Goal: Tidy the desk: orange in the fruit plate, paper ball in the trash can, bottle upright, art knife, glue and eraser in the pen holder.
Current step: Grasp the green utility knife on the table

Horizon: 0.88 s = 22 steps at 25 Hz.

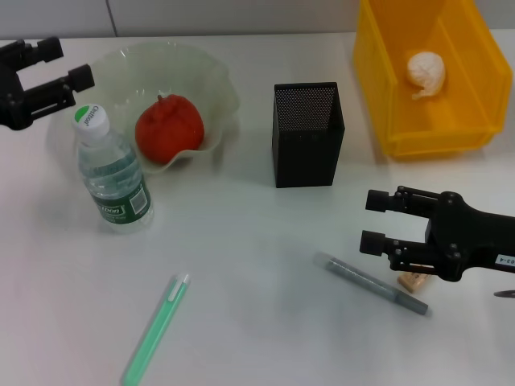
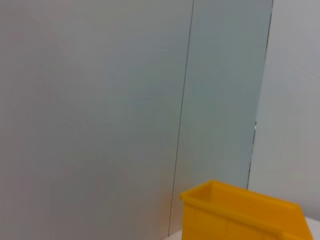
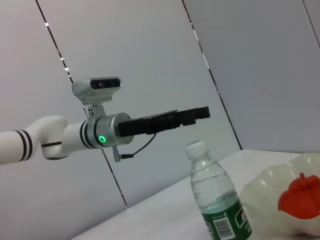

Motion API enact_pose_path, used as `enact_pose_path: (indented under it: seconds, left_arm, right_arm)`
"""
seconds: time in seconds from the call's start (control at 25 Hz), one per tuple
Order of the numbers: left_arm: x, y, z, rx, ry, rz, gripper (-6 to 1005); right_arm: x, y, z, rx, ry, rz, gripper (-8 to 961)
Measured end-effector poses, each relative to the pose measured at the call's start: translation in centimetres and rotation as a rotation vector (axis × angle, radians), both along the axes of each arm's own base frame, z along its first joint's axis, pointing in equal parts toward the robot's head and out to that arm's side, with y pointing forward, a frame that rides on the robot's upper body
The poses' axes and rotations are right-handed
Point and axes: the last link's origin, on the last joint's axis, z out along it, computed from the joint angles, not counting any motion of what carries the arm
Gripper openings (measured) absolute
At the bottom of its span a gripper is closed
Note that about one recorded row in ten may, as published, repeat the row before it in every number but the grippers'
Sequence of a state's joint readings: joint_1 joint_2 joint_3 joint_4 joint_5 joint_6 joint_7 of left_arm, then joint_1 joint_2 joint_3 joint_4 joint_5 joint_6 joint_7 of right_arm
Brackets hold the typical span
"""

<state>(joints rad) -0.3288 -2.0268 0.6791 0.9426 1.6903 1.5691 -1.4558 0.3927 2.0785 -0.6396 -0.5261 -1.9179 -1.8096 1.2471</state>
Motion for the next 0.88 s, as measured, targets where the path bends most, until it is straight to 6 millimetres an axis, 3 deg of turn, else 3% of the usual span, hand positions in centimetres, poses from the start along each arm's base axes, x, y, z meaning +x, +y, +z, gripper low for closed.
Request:
enact_pose_path:
  seconds: [0.4,0.64,0.88]
  left_arm:
    - [3.4,0.4,-0.2,-0.016,-0.058,-0.134,686]
    - [7.8,1.0,-2.4,-0.119,-0.068,-0.291,684]
    - [9.6,0.8,-4.8,-0.218,-0.078,-0.359,683]
  right_arm:
    - [-0.1,0.0,0.0,0.001,0.005,0.0,741]
    - [0.0,-0.1,0.2,0.007,0.01,-0.001,740]
    - [0.3,-0.5,0.2,0.017,0.012,0.005,740]
